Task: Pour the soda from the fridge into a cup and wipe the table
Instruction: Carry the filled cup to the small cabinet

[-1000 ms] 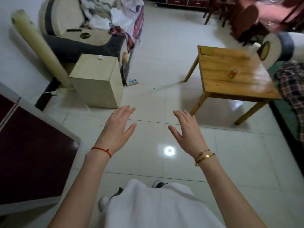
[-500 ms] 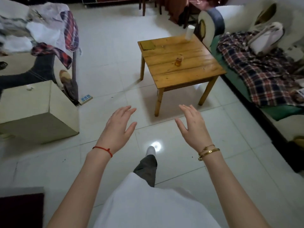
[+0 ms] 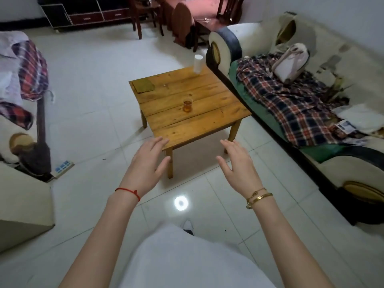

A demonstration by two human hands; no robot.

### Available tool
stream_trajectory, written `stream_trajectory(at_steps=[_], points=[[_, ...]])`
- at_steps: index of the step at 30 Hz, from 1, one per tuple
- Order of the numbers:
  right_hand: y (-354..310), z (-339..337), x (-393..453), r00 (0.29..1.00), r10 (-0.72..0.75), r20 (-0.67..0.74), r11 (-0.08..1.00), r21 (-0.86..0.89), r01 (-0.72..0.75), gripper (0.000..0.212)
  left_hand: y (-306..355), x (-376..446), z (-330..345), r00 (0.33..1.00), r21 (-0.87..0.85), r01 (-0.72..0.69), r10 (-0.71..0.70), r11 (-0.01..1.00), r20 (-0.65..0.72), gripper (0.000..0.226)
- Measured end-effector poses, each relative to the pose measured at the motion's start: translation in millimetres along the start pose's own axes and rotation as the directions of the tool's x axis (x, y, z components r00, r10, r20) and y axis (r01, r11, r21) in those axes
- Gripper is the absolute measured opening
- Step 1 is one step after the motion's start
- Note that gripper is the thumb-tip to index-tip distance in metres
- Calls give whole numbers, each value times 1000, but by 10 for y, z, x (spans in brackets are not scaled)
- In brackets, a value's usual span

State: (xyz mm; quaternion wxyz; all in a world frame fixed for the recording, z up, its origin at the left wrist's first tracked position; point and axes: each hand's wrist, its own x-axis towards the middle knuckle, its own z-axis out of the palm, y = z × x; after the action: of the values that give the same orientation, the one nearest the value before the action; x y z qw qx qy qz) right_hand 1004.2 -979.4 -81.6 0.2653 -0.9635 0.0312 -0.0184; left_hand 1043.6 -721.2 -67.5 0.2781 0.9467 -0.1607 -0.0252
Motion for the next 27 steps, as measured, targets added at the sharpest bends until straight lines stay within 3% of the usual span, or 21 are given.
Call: stream_trajectory(at_steps=[12, 27], points=[[913, -401, 1666, 1000, 30, -6, 998, 54, -29, 53, 305, 1877, 373, 998, 36, -12, 9, 999, 59, 52], [1900, -897, 4075, 953, -210, 220, 978, 36, 207, 51, 773, 3694, 949, 952, -24, 285, -286, 958, -108, 53]])
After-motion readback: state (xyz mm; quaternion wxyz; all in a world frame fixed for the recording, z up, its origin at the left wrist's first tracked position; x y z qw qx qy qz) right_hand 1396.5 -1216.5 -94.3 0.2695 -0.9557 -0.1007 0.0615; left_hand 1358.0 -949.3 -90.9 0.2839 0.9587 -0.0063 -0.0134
